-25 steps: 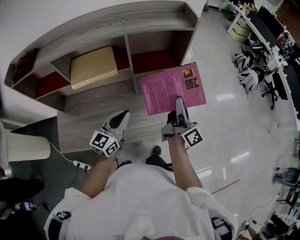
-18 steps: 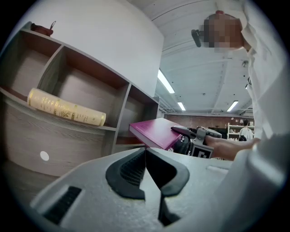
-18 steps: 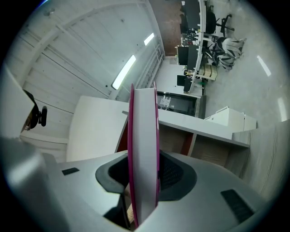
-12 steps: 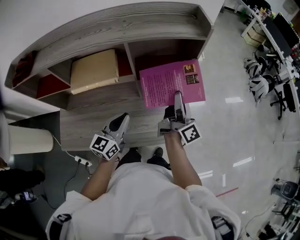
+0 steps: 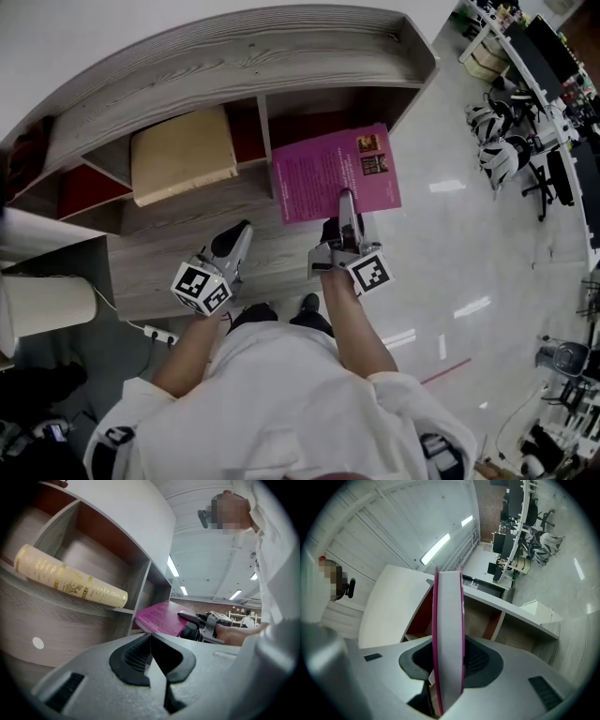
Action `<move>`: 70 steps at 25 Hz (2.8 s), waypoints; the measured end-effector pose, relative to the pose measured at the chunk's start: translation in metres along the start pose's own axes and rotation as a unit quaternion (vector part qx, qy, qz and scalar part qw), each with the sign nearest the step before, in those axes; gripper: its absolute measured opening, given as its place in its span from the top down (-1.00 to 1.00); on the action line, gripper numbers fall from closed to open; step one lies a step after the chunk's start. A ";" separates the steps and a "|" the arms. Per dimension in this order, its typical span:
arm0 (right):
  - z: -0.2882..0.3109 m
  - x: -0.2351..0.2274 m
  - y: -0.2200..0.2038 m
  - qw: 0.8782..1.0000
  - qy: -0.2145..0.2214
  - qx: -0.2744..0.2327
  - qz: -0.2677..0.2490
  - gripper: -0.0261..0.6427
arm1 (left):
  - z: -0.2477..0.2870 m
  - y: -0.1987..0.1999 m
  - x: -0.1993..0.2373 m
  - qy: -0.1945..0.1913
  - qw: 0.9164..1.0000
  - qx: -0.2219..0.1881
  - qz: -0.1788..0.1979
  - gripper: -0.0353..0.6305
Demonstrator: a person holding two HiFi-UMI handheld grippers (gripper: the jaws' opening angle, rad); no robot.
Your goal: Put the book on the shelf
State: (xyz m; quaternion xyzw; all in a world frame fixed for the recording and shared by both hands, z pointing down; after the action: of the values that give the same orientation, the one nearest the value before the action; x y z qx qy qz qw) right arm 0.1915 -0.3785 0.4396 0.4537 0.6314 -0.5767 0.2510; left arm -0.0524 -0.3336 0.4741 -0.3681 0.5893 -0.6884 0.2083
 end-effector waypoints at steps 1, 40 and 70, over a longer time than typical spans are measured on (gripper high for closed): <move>0.002 0.000 -0.001 1.000 -0.002 -0.001 -0.001 0.50 | -0.001 -0.001 0.001 -0.004 1.000 0.000 -0.001 0.84; 0.108 -0.049 -0.023 0.987 -0.102 0.014 0.122 0.50 | -0.024 0.009 0.036 0.025 0.999 -0.023 -0.008 0.84; 0.073 -0.055 -0.016 0.990 -0.102 0.037 0.087 0.41 | -0.015 0.009 0.020 0.022 0.999 -0.030 -0.006 0.84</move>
State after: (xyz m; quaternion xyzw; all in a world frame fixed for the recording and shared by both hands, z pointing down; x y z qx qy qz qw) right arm 0.1876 -0.4626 0.4786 0.4547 0.5391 -0.6188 0.3459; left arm -0.0777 -0.3407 0.4701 -0.3627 0.6119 -0.6795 0.1797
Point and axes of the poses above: the fingertips, and each gripper's own axes: z forward along the fingers, x to its left, y out of its top, the point moved 4 cm from there along -z, backward along the fingers, and after that the axes turned 6 degrees about -y, right-handed, at the moved point
